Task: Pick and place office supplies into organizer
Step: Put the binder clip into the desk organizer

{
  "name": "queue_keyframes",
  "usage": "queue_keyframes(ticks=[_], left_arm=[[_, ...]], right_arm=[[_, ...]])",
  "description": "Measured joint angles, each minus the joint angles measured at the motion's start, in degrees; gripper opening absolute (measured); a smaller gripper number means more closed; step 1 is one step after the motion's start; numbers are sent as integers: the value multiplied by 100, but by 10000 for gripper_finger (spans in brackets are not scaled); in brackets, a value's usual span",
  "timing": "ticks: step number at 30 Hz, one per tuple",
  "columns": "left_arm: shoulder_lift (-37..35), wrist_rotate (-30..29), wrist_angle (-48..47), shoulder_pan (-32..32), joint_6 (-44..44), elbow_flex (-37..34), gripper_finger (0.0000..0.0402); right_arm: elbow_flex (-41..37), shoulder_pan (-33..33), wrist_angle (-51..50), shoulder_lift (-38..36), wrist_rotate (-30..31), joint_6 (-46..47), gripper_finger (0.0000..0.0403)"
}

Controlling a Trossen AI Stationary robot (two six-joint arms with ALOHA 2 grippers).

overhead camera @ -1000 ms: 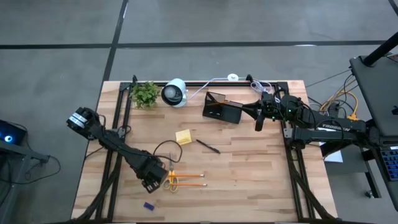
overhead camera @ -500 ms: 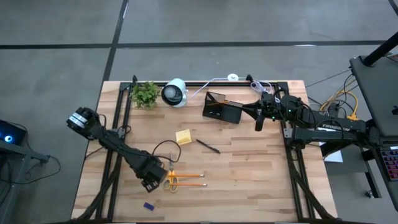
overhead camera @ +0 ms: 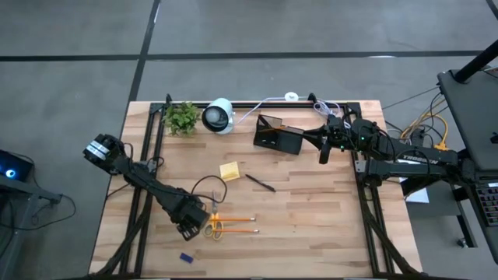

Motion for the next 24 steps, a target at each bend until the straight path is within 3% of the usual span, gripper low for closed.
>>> queue_keyframes(ticks=[9,24], left_arm=[[0,-2,62,-1,13,0,8],[-89,-3,82,-1,13,94,1]], right_arm=[[0,0,2,1,-1,0,57],[0,0,2,1,-1,0,57]])
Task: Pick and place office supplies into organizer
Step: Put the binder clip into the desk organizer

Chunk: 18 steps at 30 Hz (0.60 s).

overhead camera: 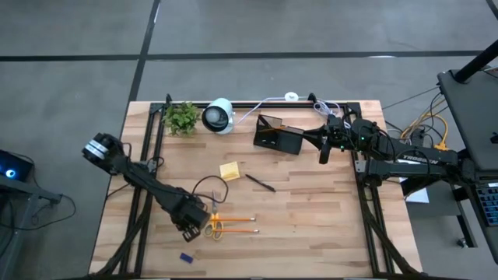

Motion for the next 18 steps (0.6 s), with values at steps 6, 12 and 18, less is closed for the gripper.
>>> queue_keyframes(ticks=[6,12,18], left_arm=[[-340,-2,-1,11,-11,57,1],[-726,-84,4,89,-20,57,0],[-1092,-708,27,377,-11,107,0]], right_arm=[[0,0,2,0,0,2,57],[0,2,2,0,1,1,57],[0,2,2,2,1,23,57]])
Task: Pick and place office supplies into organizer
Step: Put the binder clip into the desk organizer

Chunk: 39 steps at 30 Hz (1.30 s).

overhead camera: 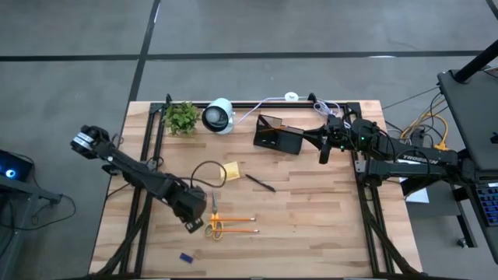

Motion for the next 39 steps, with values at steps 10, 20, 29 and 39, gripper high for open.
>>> queue_keyframes(ticks=[10,20,29,39], left_arm=[[-25,-763,202,931,1036,467,0],[663,-864,412,2299,3258,1186,0],[1478,-907,589,3299,5274,2086,0],[2303,-896,576,3961,6613,3052,0]], right_arm=[[0,0,0,2,-1,109,57],[0,0,-9,0,-1,289,57],[0,0,-369,0,-14,695,57],[0,0,-619,-17,-51,880,57]])
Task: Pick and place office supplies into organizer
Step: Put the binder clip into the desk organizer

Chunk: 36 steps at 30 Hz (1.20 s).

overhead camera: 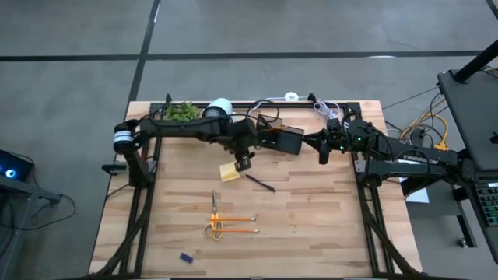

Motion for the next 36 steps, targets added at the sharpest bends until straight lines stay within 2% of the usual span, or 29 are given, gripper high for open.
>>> queue_keyframes(ticks=[11,22,36], left_arm=[[570,-9,54,445,848,717,0],[837,-111,896,739,1154,723,0],[1071,-224,1143,924,1160,609,0]], right_arm=[[0,0,-9,0,-2,-1,57],[0,0,-28,4,-13,-1,57],[0,0,-30,7,-9,-1,57]])
